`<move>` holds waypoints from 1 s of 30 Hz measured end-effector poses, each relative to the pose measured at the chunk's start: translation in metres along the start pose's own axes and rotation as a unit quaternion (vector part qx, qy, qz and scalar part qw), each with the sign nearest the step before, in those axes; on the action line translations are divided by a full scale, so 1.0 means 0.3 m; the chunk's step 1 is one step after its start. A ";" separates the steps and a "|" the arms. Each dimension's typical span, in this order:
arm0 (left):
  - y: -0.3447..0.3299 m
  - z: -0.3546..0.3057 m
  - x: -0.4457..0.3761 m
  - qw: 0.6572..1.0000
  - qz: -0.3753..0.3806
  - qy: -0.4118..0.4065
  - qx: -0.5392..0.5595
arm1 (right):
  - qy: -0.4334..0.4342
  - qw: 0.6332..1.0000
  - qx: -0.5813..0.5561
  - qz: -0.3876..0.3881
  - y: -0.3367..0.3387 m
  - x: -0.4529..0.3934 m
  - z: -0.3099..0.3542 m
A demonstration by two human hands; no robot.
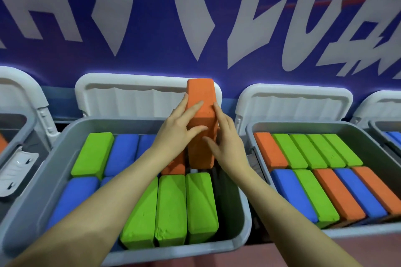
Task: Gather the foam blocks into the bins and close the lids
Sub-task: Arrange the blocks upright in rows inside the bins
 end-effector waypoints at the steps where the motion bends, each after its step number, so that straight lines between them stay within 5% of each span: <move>1: -0.013 0.012 0.002 1.000 0.006 0.002 -0.009 | -0.012 1.000 -0.017 0.010 -0.007 0.012 -0.014; 7: -0.097 0.130 0.076 0.994 0.059 0.073 -0.048 | -0.061 0.996 -0.040 0.041 -0.079 0.108 -0.068; 14: -0.195 0.281 0.146 0.964 0.209 0.079 -0.142 | -0.006 0.982 0.173 0.077 -0.157 0.218 -0.123; 21: -0.216 0.324 0.140 0.908 0.251 0.074 -0.328 | 0.011 0.947 0.298 0.120 -0.198 0.251 -0.162; 25: -0.193 0.343 0.129 0.913 0.237 0.057 -0.327 | -0.012 0.957 0.272 0.099 -0.197 0.204 -0.138; 30: -0.191 0.440 0.159 0.888 0.218 0.170 -0.368 | -0.070 0.971 0.190 0.124 -0.272 0.047 -0.130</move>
Point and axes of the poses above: each hand's wrist, its own x-axis away from the middle knuckle, its own y-axis out of the back of the hand, z = x × y, the point moved 3 cm from there along -x, towards the middle knuckle, and after that the axes turned 12 degrees about y, right-handed, at the moved point
